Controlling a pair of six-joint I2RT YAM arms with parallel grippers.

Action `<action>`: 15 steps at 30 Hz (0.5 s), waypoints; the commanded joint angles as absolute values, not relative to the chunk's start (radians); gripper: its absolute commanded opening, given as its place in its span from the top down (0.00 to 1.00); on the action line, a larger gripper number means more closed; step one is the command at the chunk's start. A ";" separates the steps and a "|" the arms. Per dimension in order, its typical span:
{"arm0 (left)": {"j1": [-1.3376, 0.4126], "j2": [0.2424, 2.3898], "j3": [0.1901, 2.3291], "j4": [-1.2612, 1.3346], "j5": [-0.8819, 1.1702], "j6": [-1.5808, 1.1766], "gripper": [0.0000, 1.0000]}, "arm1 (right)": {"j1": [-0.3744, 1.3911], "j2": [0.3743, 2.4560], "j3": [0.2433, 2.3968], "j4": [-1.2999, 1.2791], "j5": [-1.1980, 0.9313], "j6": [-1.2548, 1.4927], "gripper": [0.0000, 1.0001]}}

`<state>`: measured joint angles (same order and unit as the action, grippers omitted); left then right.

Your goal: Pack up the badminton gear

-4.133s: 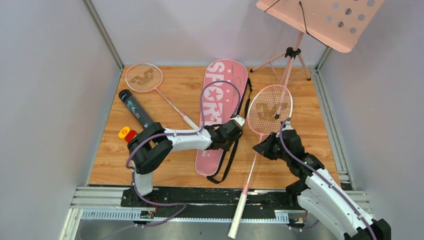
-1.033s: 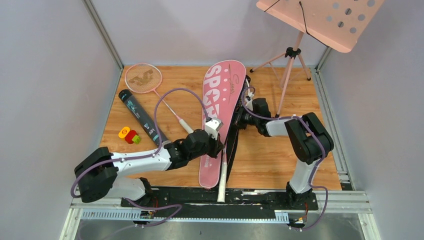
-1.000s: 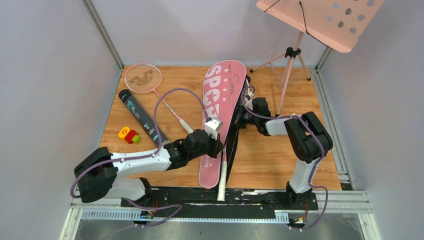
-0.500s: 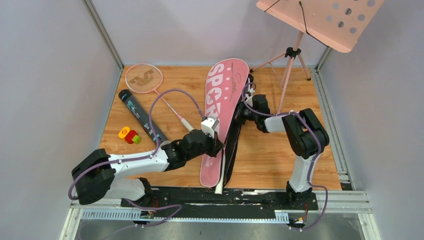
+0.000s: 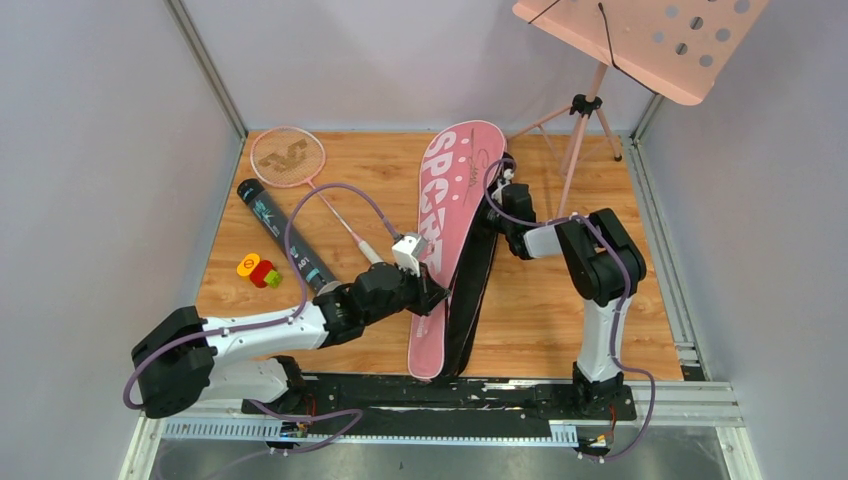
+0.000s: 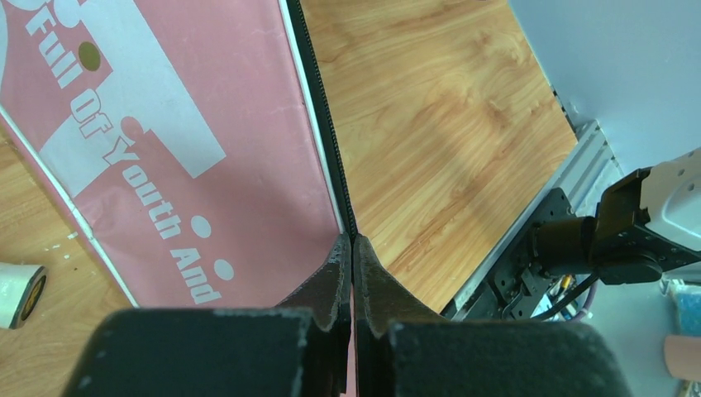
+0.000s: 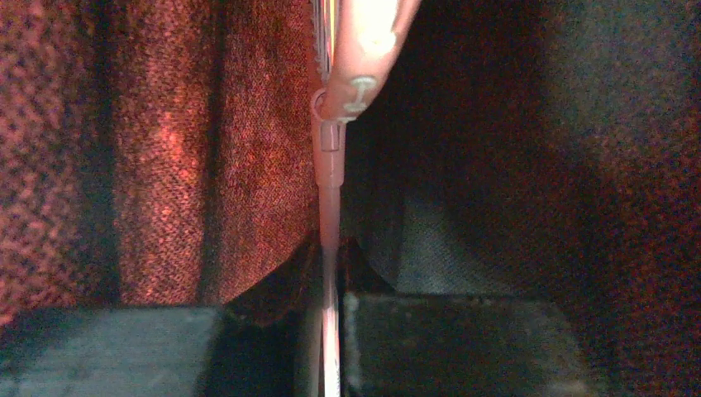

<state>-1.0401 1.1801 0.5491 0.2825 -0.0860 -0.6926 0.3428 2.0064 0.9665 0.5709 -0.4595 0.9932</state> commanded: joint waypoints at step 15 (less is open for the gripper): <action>-1.050 1.285 0.646 0.228 -0.244 -0.678 0.86 | 0.371 1.921 1.067 0.283 -0.385 0.925 0.49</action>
<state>-1.0470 1.2621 0.5705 0.2619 -0.1493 -0.7078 0.3710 2.0190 1.0447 0.4297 -0.4191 0.9630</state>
